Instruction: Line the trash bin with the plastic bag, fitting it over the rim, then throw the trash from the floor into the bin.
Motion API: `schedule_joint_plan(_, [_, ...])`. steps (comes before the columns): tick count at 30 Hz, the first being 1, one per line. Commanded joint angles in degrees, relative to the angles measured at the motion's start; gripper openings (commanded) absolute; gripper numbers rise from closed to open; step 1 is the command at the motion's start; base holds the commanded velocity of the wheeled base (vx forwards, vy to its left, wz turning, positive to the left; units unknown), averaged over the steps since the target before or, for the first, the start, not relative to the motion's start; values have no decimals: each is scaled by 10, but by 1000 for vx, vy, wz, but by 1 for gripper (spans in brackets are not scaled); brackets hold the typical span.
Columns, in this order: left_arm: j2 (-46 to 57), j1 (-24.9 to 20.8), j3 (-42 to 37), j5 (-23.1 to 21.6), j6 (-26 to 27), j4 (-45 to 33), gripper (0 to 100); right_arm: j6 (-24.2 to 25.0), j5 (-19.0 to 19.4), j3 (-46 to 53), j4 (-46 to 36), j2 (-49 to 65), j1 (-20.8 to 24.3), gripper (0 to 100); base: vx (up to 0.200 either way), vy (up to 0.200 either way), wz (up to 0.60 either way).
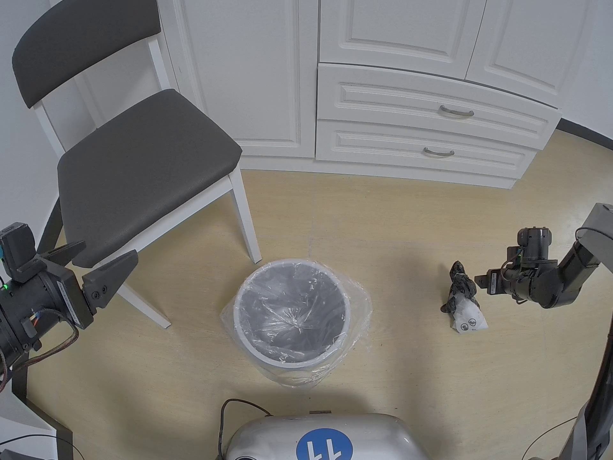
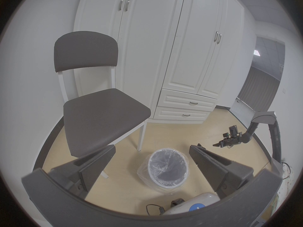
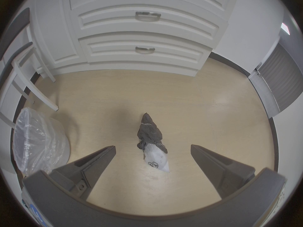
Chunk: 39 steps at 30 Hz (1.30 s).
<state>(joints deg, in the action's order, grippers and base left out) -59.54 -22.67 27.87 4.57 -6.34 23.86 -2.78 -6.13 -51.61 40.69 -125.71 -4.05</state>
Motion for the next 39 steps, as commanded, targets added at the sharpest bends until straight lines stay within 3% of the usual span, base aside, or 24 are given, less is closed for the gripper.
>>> schedule_joint_plan(1, [0, 0, -6, -1, 1, 6, 100, 5, -1, -32, 31, -82, -6, 100, 0, 0, 0])
schedule_joint_plan(8, [0, -4, -7, 0, 4, 6, 100, 8, -4, -70, 78, -155, -7, 100, 0, 0, 0])
schedule_joint_plan(16, [-2, -9, -14, -1, 4, 19, 100, 45, -56, -177, 101, -255, -3, 100, 0, 0, 0])
schedule_joint_plan(19, [-2, -9, -15, -1, 5, 25, 100, 68, -60, -209, 93, -266, -3, 100, 0, 0, 0])
schedule_joint_plan(24, [-2, -9, -16, -1, 5, 26, 100, 119, -56, -269, 18, -281, -3, 100, 0, 0, 0])
schedule_joint_plan(25, [-4, -9, -16, 0, 5, 26, 100, 160, -49, -303, -41, -286, -3, 100, 0, 0, 0])
schedule_joint_plan(28, [-6, -9, -18, -1, 4, 26, 100, 200, -29, -349, -120, -297, -2, 100, 0, 0, 0])
schedule_joint_plan(39, [-11, -9, -18, -1, 4, 27, 100, 206, -20, -429, -149, -350, -2, 100, 0, 0, 0])
